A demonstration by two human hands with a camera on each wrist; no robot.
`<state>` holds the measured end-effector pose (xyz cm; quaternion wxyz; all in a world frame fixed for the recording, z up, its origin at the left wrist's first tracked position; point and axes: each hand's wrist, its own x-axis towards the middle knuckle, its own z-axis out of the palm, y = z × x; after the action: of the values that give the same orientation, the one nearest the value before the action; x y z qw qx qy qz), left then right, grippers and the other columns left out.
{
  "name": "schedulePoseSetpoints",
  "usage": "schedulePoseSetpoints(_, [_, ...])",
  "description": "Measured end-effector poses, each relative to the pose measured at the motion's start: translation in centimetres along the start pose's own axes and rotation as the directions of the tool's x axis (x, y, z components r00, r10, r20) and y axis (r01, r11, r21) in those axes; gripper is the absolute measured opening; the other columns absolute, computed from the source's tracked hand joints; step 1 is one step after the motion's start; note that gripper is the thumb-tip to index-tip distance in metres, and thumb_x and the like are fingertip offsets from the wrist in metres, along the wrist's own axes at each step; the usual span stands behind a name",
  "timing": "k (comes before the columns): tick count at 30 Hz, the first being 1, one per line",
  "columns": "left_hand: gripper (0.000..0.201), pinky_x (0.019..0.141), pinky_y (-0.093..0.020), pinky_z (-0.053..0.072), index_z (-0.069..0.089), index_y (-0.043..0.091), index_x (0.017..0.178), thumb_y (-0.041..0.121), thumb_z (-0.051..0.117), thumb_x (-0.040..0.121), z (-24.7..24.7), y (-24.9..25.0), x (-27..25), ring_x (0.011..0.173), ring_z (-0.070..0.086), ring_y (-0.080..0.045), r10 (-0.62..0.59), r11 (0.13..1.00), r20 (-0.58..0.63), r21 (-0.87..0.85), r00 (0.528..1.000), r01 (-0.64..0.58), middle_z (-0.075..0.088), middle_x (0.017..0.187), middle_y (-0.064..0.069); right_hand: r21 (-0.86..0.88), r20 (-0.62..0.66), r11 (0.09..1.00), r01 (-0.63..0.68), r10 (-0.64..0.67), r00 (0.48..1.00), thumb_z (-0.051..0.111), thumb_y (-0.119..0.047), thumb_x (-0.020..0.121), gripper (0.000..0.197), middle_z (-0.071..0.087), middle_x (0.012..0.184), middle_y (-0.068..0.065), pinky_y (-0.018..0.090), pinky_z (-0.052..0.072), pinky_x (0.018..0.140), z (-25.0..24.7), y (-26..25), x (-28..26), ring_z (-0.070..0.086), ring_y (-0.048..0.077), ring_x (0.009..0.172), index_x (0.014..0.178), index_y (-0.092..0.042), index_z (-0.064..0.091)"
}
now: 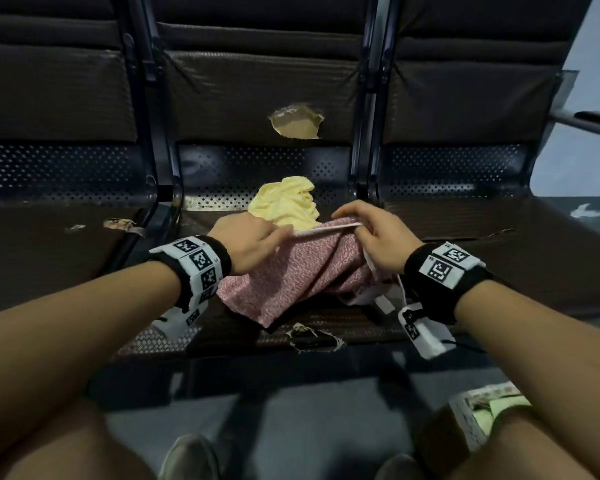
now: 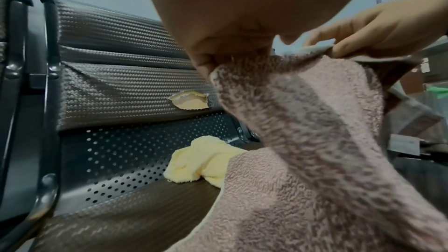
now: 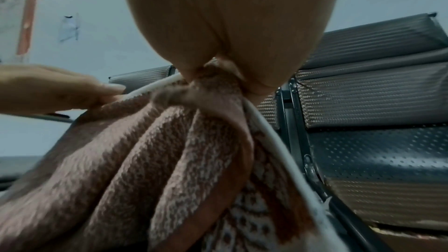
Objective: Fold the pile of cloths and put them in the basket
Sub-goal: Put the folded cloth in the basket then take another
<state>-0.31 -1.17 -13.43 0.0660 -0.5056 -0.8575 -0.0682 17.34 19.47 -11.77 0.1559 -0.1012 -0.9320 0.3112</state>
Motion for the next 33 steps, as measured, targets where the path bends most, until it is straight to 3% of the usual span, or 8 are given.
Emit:
schedulePoseSetpoints(3, [0.025,0.061,-0.036,0.041,0.045,0.024,0.105,0.045,0.032,0.102,0.5,-0.6,0.2,0.068,0.052,-0.027,-0.043,0.997,-0.066,0.054,0.997,0.046,0.066,0.086,-0.008,-0.030,0.063,0.998,0.059,-0.057,0.996,0.045,-0.002,0.094,0.038,0.070,0.109,-0.005,0.032,0.048,0.094,0.5,-0.4,-0.3,0.063,0.014,0.104,0.118,-0.026,0.063])
schedulePoseSetpoints(6, [0.045,0.065,-0.038,0.048,0.043,0.025,0.136,0.034,0.055,0.093,0.8,-0.8,0.3,0.086,0.064,-0.033,-0.104,0.987,-0.022,0.123,0.994,0.106,0.068,0.099,-0.008,-0.084,0.141,0.992,0.090,-0.077,0.987,0.046,-0.006,0.094,0.034,0.066,0.081,0.005,0.038,0.049,0.073,1.3,-0.9,-0.6,0.060,0.021,0.072,0.117,-0.027,0.061])
schedulePoseSetpoints(10, [0.018,0.071,-0.038,0.056,0.070,0.025,0.104,0.034,0.060,0.093,0.7,-0.3,0.4,0.085,0.065,-0.029,-0.161,0.981,-0.135,0.086,0.978,0.174,0.071,0.091,-0.004,-0.163,0.266,0.984,0.066,-0.021,0.964,0.052,-0.007,0.088,0.049,0.063,0.072,0.004,0.032,0.042,0.056,2.2,-1.4,-0.8,0.052,0.013,0.055,0.128,-0.035,0.054])
schedulePoseSetpoints(17, [0.027,0.072,-0.037,0.039,0.049,0.017,0.078,0.035,0.047,0.098,0.1,2.3,1.0,0.086,0.052,-0.029,-0.237,0.938,-0.313,-0.319,0.920,0.134,0.047,0.083,-0.001,-0.290,0.385,0.952,0.103,0.017,0.923,0.050,-0.006,0.084,0.063,0.058,0.139,0.004,0.041,0.048,0.102,3.1,-2.7,0.3,0.055,0.024,0.124,0.142,-0.032,0.050])
schedulePoseSetpoints(21, [0.019,0.066,-0.037,0.039,0.041,0.026,0.085,0.039,0.044,0.099,0.1,2.2,0.9,0.080,0.053,-0.029,-0.291,0.912,-0.310,-0.376,0.905,0.164,0.051,0.081,0.002,-0.482,0.288,0.876,0.032,0.124,0.949,0.046,-0.027,0.089,0.026,0.066,0.104,0.004,0.032,0.045,0.074,3.7,-2.6,0.6,0.063,0.032,0.106,0.107,-0.030,0.064])
schedulePoseSetpoints(24, [0.022,0.062,-0.037,0.039,0.040,0.024,0.081,0.038,0.041,0.099,-0.2,1.1,0.6,0.075,0.055,-0.031,-0.358,0.876,-0.299,-0.435,0.884,0.208,0.055,0.073,0.001,-0.563,0.269,0.826,0.002,0.181,0.946,0.048,-0.039,0.090,0.029,0.059,0.073,-0.002,0.030,0.039,0.062,4.0,-1.8,0.4,0.064,0.031,0.083,0.088,-0.018,0.067])
schedulePoseSetpoints(29, [0.031,0.062,-0.035,0.035,0.049,0.022,0.075,0.043,0.038,0.095,-1.1,-0.2,0.4,0.074,0.055,-0.029,-0.428,0.864,-0.321,-0.419,0.845,0.279,0.058,0.069,0.004,-0.532,0.339,0.845,-0.051,0.268,0.902,0.057,-0.036,0.094,0.028,0.056,0.066,0.000,0.027,0.042,0.057,3.7,0.2,0.1,0.061,0.024,0.068,0.076,-0.016,0.062])
schedulePoseSetpoints(33, [0.027,0.076,-0.034,0.045,0.072,0.017,0.092,0.019,0.046,0.094,-0.9,-1.7,-0.1,0.097,0.065,-0.032,-0.432,0.853,-0.238,-0.420,0.870,0.309,0.074,0.097,-0.008,-0.460,0.203,0.870,-0.177,0.297,0.933,0.063,-0.029,0.090,0.032,0.055,0.055,-0.003,0.028,0.037,0.053,1.1,1.7,0.4,0.056,0.017,0.057,0.061,-0.017,0.062])
